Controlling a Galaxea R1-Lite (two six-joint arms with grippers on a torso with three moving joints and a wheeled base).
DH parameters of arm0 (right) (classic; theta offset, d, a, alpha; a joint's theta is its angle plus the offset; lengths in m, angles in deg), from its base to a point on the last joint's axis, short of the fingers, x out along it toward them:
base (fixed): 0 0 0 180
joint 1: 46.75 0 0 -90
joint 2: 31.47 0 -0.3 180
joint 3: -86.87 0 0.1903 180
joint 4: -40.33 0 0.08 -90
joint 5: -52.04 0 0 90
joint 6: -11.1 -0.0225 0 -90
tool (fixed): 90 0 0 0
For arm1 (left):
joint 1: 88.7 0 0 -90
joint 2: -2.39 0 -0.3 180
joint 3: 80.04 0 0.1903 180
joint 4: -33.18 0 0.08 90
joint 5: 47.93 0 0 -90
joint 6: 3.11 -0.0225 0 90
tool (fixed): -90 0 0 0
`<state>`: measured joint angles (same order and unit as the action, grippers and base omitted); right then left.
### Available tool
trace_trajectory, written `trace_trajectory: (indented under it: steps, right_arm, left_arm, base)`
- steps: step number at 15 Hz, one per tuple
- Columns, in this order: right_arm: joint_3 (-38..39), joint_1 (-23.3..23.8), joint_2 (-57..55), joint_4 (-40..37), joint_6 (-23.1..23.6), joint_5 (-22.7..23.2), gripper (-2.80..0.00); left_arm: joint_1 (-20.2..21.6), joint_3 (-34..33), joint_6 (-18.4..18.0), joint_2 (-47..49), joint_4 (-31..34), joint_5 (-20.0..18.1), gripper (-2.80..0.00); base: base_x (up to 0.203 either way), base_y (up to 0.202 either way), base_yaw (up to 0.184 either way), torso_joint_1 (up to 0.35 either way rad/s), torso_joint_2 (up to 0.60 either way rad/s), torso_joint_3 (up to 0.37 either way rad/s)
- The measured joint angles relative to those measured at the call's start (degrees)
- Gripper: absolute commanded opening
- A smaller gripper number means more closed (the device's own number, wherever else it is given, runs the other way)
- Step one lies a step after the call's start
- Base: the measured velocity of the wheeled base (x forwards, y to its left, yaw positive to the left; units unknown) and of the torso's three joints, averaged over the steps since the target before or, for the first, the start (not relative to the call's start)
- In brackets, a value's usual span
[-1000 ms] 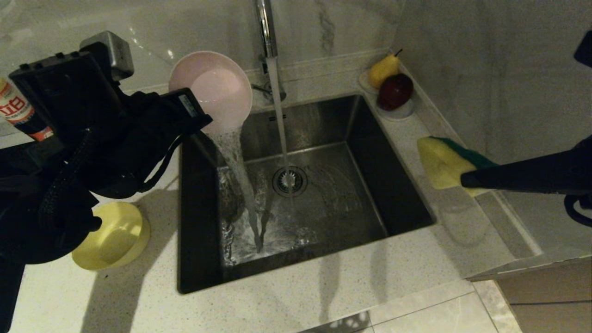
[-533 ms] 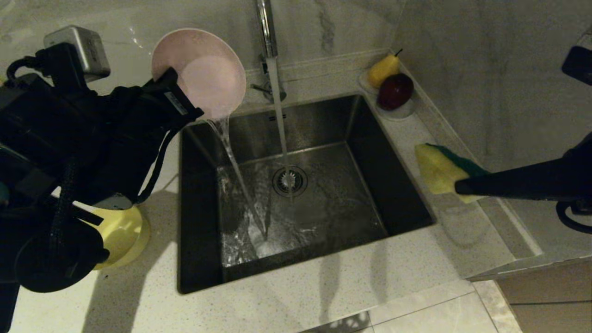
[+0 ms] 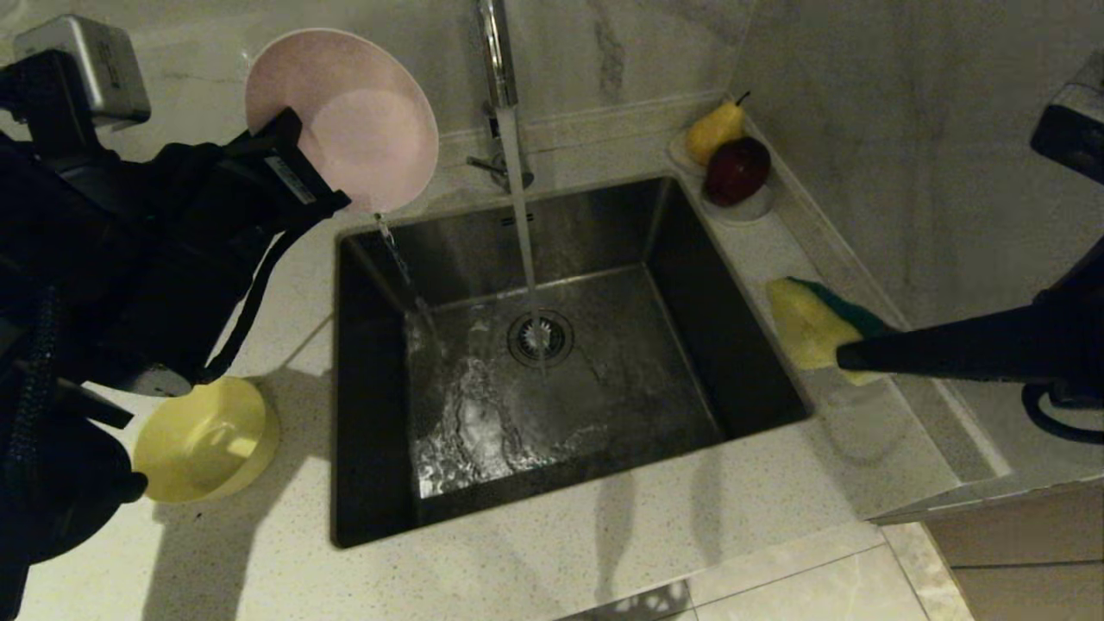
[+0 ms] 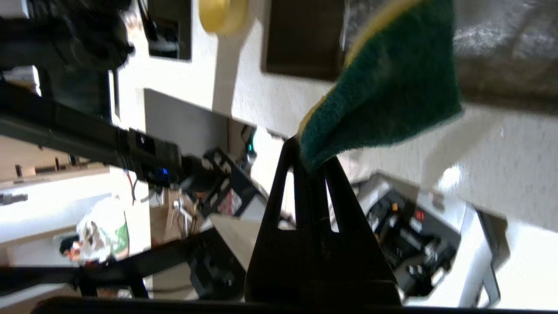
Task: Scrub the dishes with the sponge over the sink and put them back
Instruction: Rinse the bowl, then place the bowl on the table
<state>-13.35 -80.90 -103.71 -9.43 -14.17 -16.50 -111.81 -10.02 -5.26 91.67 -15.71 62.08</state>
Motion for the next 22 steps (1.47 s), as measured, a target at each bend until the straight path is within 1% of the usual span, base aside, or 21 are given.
trace_trajectory:
  steps: [2, 3, 5, 6, 8, 10, 12, 13, 15, 16, 17, 18, 20, 22]
  right_arm:
    - [0.93, 0.75, 0.51, 0.51, 0.05, 0.0, -2.8]
    - [1.77, 1.06, 0.91, 0.71, 0.13, -0.02, -2.8]
    - [2.97, 2.0, 1.8, 0.79, 0.09, 0.06, -2.8]
    - [3.62, 2.48, 2.2, 0.85, 0.1, 0.06, -2.8]
    - [4.27, 3.37, 2.62, 0.82, 0.09, 0.14, -2.8]
    - [4.74, 4.14, 2.59, 0.97, 0.11, 0.33, -2.8]
    - [4.97, 4.34, 2.51, 0.96, 0.13, 0.36, -2.8]
    - [5.27, 4.39, 2.48, 0.95, 0.11, 0.38, -2.8]
    - [5.88, 4.5, 2.41, 1.08, 0.17, 0.37, -2.8]
    - [6.01, 4.55, 2.38, 1.06, 0.17, 0.31, -2.8]
    - [6.12, 4.55, 2.38, 1.06, 0.17, 0.36, -2.8]
    - [6.12, 4.55, 2.38, 1.07, 0.23, 0.33, -2.8]
    - [6.35, 4.55, 2.38, 1.06, 0.28, 0.36, -2.8]
    - [6.66, 4.55, 2.37, 0.96, 0.31, 0.36, -2.8]
  left_arm:
    - [0.85, -0.77, 0.15, -0.69, 4.63, 0.15, -2.8]
    - [1.08, -1.67, 0.61, -1.13, 8.83, 0.15, -2.8]
    - [1.43, -2.92, 3.54, -1.99, 20.01, 0.15, -2.8]
    - [1.71, -2.74, 6.17, -2.38, 26.47, 0.06, -2.8]
    - [2.58, 0.44, 12.26, -2.93, 39.44, 0.02, -2.8]
    - [4.53, 7.15, 19.9, -3.48, 54.68, -0.16, -2.8]
    - [8.3, 14.61, 27.36, -4.36, 69.69, -1.38, -2.8]
    - [10.87, 18.0, 30.86, -4.98, 76.52, -2.95, -2.8]
    - [15.75, 23.51, 36.5, -6.25, 86.83, -6.73, -2.8]
    - [18.25, 25.92, 38.57, -6.84, 90.73, -8.02, -2.8]
    - [20.43, 27.88, 40.39, -7.43, 93.61, -8.42, -2.8]
    - [22.41, 29.28, 41.41, -8.05, 95.38, -8.53, -2.8]
    - [26.87, 30.95, 42.01, -9.13, 97.26, -8.54, -2.8]
    - [31.07, 31.46, 43.3, -9.54, 97.59, -8.6, -2.8]
  base:
    - [0.0, 0.0, 0.0, 0.0, 0.0, 0.0]
    - [0.0, 0.0, 0.0, 0.0, 0.0, 0.0]
    - [0.0, 0.0, 0.0, 0.0, 0.0, 0.0]
    - [0.0, 0.0, 0.0, 0.0, 0.0, 0.0]
    - [0.0, 0.0, 0.0, 0.0, 0.0, 0.0]
    - [0.0, 0.0, 0.0, 0.0, 0.0, 0.0]
    - [0.0, 0.0, 0.0, 0.0, 0.0, 0.0]
    - [0.0, 0.0, 0.0, 0.0, 0.0, 0.0]
    - [0.0, 0.0, 0.0, 0.0, 0.0, 0.0]
    - [0.0, 0.0, 0.0, 0.0, 0.0, 0.0]
    - [0.0, 0.0, 0.0, 0.0, 0.0, 0.0]
    - [0.0, 0.0, 0.0, 0.0, 0.0, 0.0]
    - [0.0, 0.0, 0.0, 0.0, 0.0, 0.0]
    - [0.0, 0.0, 0.0, 0.0, 0.0, 0.0]
